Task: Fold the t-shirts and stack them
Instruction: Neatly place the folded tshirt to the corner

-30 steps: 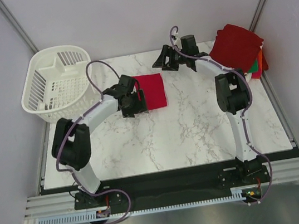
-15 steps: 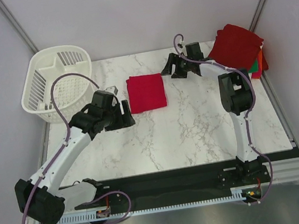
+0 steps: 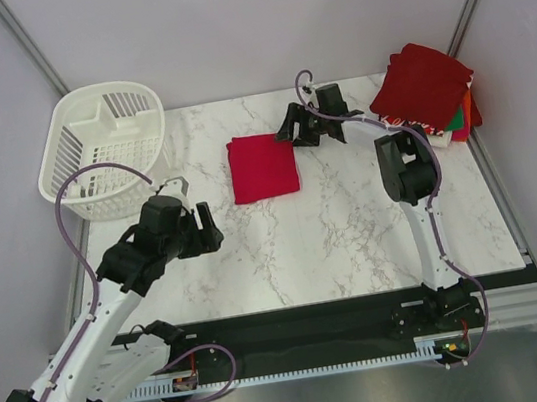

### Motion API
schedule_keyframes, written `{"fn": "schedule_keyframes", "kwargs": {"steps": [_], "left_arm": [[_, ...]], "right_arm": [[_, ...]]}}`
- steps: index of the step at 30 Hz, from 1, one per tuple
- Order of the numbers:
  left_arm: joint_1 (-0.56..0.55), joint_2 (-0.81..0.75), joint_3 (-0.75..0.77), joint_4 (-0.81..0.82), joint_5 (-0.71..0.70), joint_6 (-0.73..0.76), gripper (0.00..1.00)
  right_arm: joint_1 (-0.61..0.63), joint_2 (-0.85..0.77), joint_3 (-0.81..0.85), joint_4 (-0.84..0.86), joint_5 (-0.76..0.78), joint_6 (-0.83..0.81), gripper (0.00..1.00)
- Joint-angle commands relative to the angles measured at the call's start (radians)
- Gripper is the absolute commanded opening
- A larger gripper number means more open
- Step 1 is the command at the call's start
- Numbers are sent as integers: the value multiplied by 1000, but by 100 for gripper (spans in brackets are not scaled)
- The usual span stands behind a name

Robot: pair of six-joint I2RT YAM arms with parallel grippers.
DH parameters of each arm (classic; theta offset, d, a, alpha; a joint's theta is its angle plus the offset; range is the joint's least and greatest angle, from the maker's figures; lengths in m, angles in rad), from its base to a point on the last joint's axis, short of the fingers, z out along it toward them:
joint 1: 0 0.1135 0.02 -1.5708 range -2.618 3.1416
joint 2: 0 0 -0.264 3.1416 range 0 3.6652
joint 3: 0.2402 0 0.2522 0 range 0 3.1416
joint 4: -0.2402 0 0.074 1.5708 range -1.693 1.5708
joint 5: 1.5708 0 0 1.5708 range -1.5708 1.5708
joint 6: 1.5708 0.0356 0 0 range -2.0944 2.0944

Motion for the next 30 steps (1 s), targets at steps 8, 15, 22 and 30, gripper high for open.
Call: {"fn": "schedule_keyframes", "kwargs": {"steps": [8, 15, 22, 30], "left_arm": [[1, -2, -23, 24, -54, 32, 78], [1, 0, -25, 27, -55, 35, 77], [1, -14, -26, 27, -63, 35, 77], [1, -17, -28, 27, -66, 35, 76]], "right_arm": [[56, 66, -24, 82, 15, 57, 34], [56, 15, -81, 206, -18, 103, 0], [40, -201, -68, 53, 54, 2, 0], [-19, -364, 47, -113, 68, -30, 0]]}}
